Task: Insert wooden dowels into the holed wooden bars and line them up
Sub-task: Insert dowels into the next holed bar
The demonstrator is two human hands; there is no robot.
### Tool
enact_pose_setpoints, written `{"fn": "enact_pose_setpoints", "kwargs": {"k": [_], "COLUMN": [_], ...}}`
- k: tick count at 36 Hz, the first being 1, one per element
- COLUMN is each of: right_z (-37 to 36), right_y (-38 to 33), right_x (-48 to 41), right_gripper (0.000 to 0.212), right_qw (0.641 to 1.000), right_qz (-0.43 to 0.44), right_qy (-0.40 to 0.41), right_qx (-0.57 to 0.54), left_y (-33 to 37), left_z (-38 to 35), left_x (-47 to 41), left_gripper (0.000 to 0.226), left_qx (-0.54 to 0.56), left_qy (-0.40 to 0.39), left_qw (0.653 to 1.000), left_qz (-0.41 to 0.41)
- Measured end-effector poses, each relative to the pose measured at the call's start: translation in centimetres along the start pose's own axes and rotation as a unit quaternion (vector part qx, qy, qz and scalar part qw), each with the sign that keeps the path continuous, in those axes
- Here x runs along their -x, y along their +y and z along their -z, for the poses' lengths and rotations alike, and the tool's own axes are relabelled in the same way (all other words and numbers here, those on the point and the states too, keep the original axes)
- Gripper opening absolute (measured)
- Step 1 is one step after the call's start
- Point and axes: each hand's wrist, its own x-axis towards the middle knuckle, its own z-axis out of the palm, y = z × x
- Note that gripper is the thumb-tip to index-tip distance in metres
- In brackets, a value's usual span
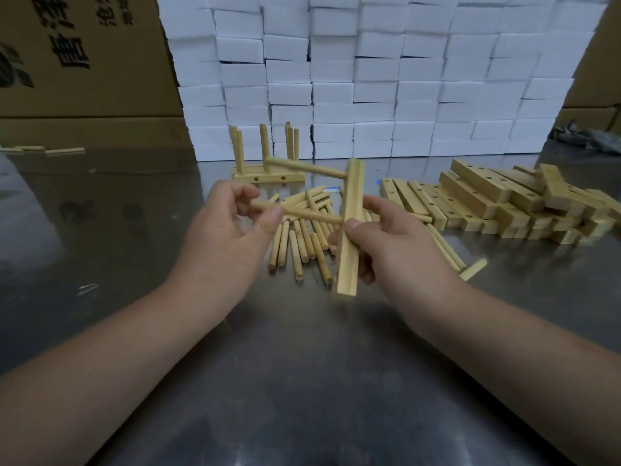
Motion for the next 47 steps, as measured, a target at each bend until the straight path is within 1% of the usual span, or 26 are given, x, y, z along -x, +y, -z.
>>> {"fn": "enact_pose_setpoints", "kwargs": {"k": [2,4,6,8,10,14,16,20,22,23,25,27,29,32,34,35,37,39,41,44,47], "right_z": [0.2,0.5,0.8,0.8,0.7,0.5,0.5,0.6,0.7,0.7,0.7,0.8,0.9,1.2,1.3,1.2,1.1,1.0,1.0,1.2,1.1], "right_y": [-0.1,-0.1,0.0,0.1,0.2,0.3,0.1,0.0,0.1,0.1,0.2,0.2,0.3,0.3,0.3,0.3,0.2,0.1,0.1,0.2,0.2], "right_x": [-0.3,-0.6,-0.8,-0.8,-0.8,-0.8,-0.8,-0.7,-0.8,-0.9,-1.0,-1.1,-1.3,-1.5,-1.5,-1.5,-1.6,-1.5,-1.6,-1.5,-1.4], "right_gripper": [0.041,0.031,0.021,0.018,0.017,0.017,0.016,0.020,0.026,0.033,0.042,0.042,0.041,0.039,0.037,0.036,0.038,0.040,0.039,0.038,0.039], "right_qw": [0.999,0.997,0.996,0.996,0.997,0.996,0.996,0.995,0.993,0.992,0.989,0.986,0.984,0.982,0.982,0.982,0.981,0.981,0.982,0.982,0.982], "right_qz": [-0.013,-0.013,-0.013,-0.015,-0.014,-0.008,-0.010,-0.013,-0.020,-0.026,-0.036,-0.041,-0.042,-0.044,-0.037,-0.029,-0.014,-0.014,-0.018,-0.025,-0.013], "right_qy": [0.029,0.057,0.071,0.075,0.074,0.080,0.079,0.084,0.098,0.104,0.113,0.123,0.138,0.153,0.159,0.162,0.172,0.177,0.174,0.173,0.172], "right_qx": [-0.038,-0.048,-0.045,-0.043,-0.034,-0.023,-0.030,-0.050,-0.057,-0.065,-0.087,-0.101,-0.107,-0.103,-0.093,-0.090,-0.087,-0.079,-0.077,-0.078,-0.080], "left_y": [-0.4,-1.1,-1.8,-2.3,-2.5,-2.5,-2.6,-2.8,-2.9,-2.8,-2.6,-2.5,-2.5,-2.2,-1.5,-1.1,-0.3,0.3,0.6,0.9,0.8], "left_z": [0.1,0.0,-0.2,-0.4,-0.6,-0.4,-0.4,-0.3,-0.2,-0.2,-0.1,0.0,0.2,0.3,0.2,0.1,0.0,-0.1,-0.2,-0.2,-0.2], "left_x": [-0.4,-0.8,-1.1,-1.2,-1.2,-1.2,-1.3,-1.7,-1.8,-1.9,-2.0,-2.1,-2.1,-1.9,-1.4,-1.1,-0.1,0.8,1.2,1.4,1.4], "left_gripper": [0.006,0.013,0.012,0.025,0.032,0.029,0.025,0.027,0.021,0.019,0.016,0.017,0.018,0.017,0.013,0.013,0.014,0.012,0.016,0.015,0.018], "left_qx": [-0.020,-0.083,-0.156,-0.224,-0.261,-0.296,-0.327,-0.382,-0.397,-0.400,-0.391,-0.356,-0.322,-0.266,-0.213,-0.185,-0.128,-0.095,-0.085,-0.083,-0.092], "left_qy": [0.002,-0.020,-0.079,-0.146,-0.180,-0.163,-0.153,-0.148,-0.146,-0.141,-0.125,-0.100,-0.065,-0.004,0.005,-0.009,-0.070,-0.138,-0.183,-0.207,-0.203], "left_qw": [1.000,0.996,0.983,0.960,0.943,0.936,0.928,0.904,0.897,0.895,0.900,0.916,0.934,0.959,0.976,0.982,0.989,0.983,0.972,0.963,0.961], "left_qz": [0.019,0.034,0.056,0.086,0.098,0.093,0.093,0.124,0.131,0.136,0.146,0.153,0.144,0.096,0.048,0.021,-0.029,-0.076,-0.119,-0.149,-0.165]}}
